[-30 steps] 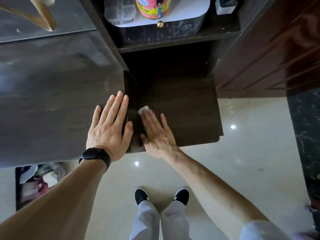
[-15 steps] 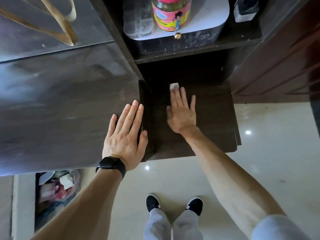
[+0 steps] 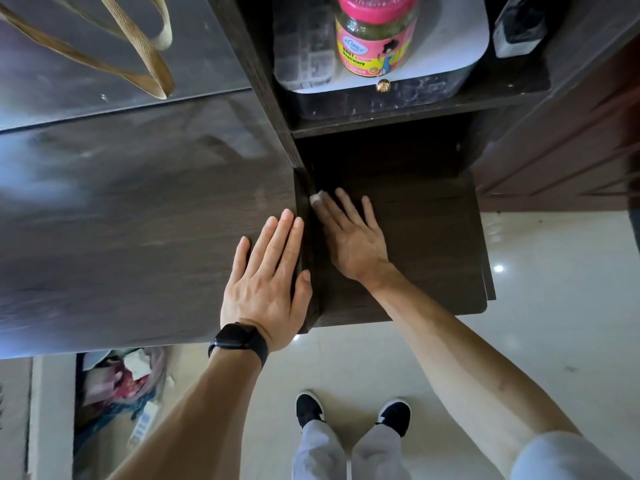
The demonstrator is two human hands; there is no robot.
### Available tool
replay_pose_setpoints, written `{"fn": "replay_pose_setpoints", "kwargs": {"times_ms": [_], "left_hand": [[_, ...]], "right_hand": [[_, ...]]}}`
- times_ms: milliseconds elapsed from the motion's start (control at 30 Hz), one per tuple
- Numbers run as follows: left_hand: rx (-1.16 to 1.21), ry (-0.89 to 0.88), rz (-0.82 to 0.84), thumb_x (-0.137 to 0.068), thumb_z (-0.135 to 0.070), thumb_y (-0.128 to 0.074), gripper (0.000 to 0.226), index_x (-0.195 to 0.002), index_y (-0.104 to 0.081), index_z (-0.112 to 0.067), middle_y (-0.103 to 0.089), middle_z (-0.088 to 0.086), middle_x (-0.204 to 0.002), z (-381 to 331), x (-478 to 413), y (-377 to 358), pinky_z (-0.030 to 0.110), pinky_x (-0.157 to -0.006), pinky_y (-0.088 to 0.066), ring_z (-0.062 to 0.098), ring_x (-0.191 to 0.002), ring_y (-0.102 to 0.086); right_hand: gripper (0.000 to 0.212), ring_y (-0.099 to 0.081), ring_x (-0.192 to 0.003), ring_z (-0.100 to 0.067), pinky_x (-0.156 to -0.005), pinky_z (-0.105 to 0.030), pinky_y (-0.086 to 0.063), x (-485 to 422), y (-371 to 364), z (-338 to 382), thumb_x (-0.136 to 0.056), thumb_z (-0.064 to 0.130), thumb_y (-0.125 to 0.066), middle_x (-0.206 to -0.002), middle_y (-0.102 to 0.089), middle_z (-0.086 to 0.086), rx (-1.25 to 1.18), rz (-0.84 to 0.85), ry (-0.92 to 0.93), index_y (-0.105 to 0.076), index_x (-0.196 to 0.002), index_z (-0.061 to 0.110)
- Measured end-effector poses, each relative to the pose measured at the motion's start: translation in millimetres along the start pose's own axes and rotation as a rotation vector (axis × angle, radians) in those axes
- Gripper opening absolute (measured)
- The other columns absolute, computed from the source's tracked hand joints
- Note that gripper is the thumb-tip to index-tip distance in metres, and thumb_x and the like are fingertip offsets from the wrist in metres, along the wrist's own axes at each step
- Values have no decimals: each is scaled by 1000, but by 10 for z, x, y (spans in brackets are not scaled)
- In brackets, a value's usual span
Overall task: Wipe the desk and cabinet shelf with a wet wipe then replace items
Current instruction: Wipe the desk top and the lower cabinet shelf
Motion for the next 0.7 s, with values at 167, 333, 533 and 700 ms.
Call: {"fn": "replay_pose_setpoints", "kwargs": {"times_ms": [167, 333, 533, 700], "left_hand": [[-4, -5, -1, -98, -41, -24, 65, -158, -5, -24, 3, -9, -165, -4, -8, -2, 43, -124, -7, 9, -151, 7], [-2, -9, -2, -97, -41, -24, 66, -158, -6, -23, 1, -9, -166, 3, -6, -11, 43, -124, -7, 9, -152, 5], [-9, -7, 8, -97, -40, -26, 67, -158, -4, -24, 3, -9, -166, 22, -8, -16, 44, -124, -8, 10, -152, 6], [-3, -3, 6, -99, -40, -27, 66, -158, -5, -24, 2, -9, -166, 18, 15, -9, 45, -124, -9, 10, -152, 6]], "right_hand": [[63, -20, -149, -28, -120, -47, -20, -279, 162, -111, -101, 30, -39, -165, -16, -1, -90, -191, -356, -16, -158, 16], [44, -61, -115, -29, -96, -27, -49, -866, 412, -5, -89, 1, -55, -123, -68, -13, -697, -158, -471, -62, -131, 12], [42, -69, -100, -11, -78, -8, -52, -250, 419, 271, -95, 3, -55, -116, -70, 3, -1080, -191, -506, -63, -132, 21], [36, -61, -102, 15, -90, -6, -45, 593, 332, 624, -97, 3, -56, -122, -65, 11, -1198, -243, -393, -63, -131, 14]]}}
Point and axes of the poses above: each hand's wrist, its own x-axis away from the middle knuckle, its own y-axis out of the back of the hand, z = x × y, the point moved 3 cm from there along -x, towards the middle knuckle
